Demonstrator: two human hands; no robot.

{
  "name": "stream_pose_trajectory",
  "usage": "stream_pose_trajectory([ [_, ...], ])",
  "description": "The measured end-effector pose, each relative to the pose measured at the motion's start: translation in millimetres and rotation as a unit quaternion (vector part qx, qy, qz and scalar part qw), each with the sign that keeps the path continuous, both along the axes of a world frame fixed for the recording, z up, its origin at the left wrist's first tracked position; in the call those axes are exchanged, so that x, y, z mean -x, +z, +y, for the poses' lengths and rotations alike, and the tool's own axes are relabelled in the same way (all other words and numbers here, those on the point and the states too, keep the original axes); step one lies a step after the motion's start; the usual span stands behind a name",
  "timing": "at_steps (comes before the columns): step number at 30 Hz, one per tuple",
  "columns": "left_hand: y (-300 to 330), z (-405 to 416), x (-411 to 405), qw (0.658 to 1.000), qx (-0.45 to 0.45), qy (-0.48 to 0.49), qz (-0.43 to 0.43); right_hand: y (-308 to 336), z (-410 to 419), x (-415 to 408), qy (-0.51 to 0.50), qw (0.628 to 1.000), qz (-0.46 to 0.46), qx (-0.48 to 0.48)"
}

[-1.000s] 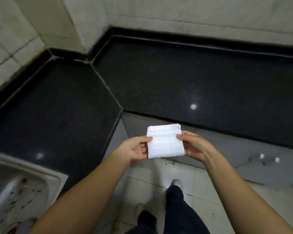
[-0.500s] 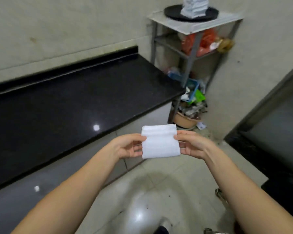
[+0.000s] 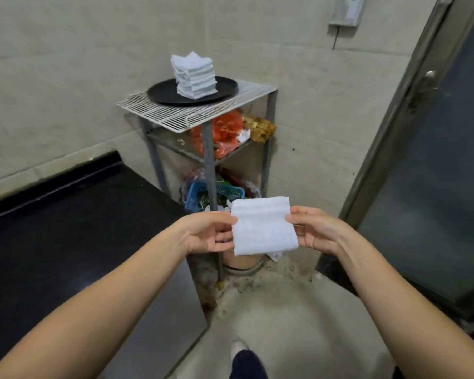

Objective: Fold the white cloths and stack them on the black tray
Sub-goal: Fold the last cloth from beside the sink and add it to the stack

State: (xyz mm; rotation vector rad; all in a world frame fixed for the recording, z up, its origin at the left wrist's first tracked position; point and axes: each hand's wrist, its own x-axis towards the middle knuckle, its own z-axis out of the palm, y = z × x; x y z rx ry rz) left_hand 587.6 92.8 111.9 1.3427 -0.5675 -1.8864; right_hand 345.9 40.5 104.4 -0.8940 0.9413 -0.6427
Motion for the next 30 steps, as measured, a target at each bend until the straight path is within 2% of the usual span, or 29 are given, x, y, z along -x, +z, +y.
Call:
stream_pose_trajectory([
  [4,21,-94,-21,0.999,0.041,0.013,-0.023,22,-103,-25,0.021,0.999,-0.005,0.036],
  [11,100,-214,-57,0.986,0.133,0.068,-0.071,98,-259,-72,0.090,0.991,-0.008,0.096],
  [13,123,-241,-67,0.975,0.177,0.097,-0.095,121,-303,-94,0.113,0.985,-0.024,0.128],
  [17,163,-305,-100,0.934,0.250,0.215,-0.136,158,-399,-156,0.174,0.966,-0.037,0.188],
  [24,188,-427,-175,0.878,0.222,0.394,-0.160,208,-536,-275,0.247,0.936,-0.001,0.250],
  [30,187,-478,-217,0.857,0.143,0.450,-0.207,203,-599,-345,0.299,0.924,0.023,0.238],
])
